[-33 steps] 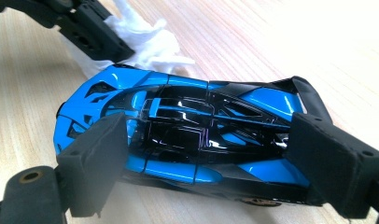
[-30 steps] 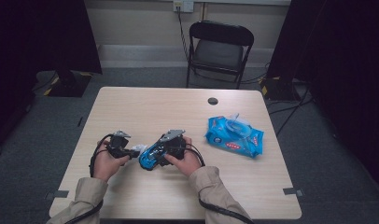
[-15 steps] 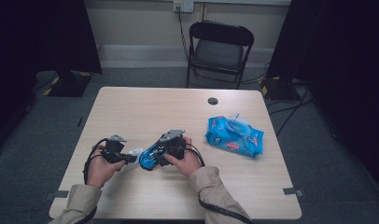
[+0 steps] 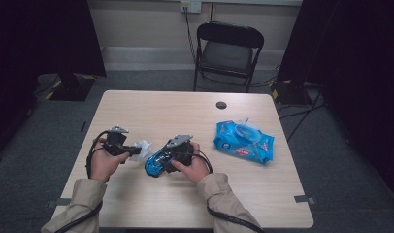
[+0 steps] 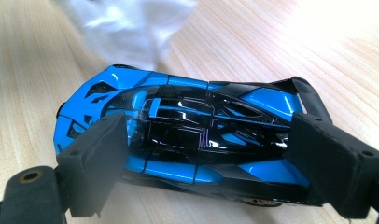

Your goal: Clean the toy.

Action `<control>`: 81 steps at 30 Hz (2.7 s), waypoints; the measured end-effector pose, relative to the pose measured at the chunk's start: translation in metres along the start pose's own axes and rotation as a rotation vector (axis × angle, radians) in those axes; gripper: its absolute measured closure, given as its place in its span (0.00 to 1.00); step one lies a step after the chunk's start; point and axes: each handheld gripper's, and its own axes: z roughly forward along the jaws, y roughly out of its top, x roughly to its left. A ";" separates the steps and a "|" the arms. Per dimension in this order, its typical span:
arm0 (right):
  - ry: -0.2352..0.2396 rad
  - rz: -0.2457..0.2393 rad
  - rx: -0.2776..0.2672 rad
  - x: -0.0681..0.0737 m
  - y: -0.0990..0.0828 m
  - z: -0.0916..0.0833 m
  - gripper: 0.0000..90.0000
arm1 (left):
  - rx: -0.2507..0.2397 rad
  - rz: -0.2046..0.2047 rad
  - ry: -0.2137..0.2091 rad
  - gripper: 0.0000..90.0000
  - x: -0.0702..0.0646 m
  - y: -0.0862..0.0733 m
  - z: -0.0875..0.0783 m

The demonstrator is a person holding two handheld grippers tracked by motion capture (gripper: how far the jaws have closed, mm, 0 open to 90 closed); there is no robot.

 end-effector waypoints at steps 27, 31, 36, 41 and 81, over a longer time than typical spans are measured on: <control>0.003 -0.002 -0.011 -0.002 -0.001 0.000 0.14 | 0.032 -0.027 0.007 0.96 -0.017 0.037 0.099; 0.002 -0.001 -0.009 -0.002 -0.001 0.000 0.14 | 0.035 -0.033 -0.005 0.96 -0.017 0.035 0.099; 0.003 -0.001 -0.007 -0.002 -0.001 0.000 0.14 | 0.047 -0.017 -0.002 0.96 -0.018 0.033 0.095; 0.004 -0.002 -0.005 -0.002 -0.001 0.000 0.14 | 0.052 -0.001 0.000 0.96 -0.018 0.030 0.092; 0.003 -0.002 -0.008 0.000 -0.001 0.000 0.14 | 0.077 -0.012 -0.011 0.96 -0.009 -0.002 0.056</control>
